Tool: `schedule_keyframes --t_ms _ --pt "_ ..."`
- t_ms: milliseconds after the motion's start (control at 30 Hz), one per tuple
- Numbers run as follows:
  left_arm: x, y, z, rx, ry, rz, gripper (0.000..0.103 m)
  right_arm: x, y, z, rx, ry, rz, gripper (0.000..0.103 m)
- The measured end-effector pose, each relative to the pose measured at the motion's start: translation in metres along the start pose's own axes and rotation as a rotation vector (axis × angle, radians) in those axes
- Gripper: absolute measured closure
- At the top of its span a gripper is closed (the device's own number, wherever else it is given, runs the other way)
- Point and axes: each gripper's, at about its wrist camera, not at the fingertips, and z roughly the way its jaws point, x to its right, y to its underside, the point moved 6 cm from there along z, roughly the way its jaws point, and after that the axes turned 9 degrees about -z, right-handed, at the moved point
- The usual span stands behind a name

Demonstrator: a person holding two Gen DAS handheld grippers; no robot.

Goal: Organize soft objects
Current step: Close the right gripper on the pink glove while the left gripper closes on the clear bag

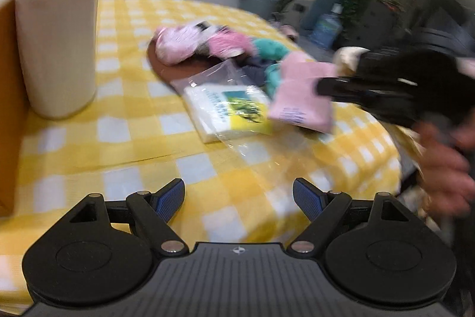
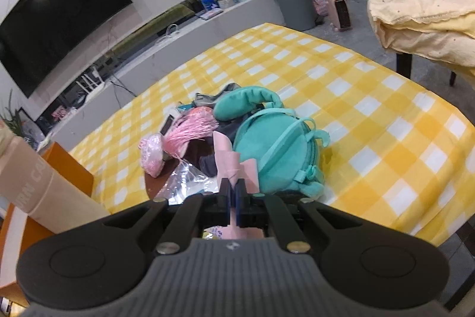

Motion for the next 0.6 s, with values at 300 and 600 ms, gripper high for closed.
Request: schedule_keyframes --t_ms 300,600 --pt "0.010 -0.021 0.028 -0.014 0.125 -0.157 0.013 0.017 -0.003 -0.006 0.009 -0.019 0.027 0.103" --pt "0.018 -0.023 0.045 0.006 0.036 -0.139 0.064 0.014 -0.005 -0.010 0.019 -0.050 0.027 0.103"
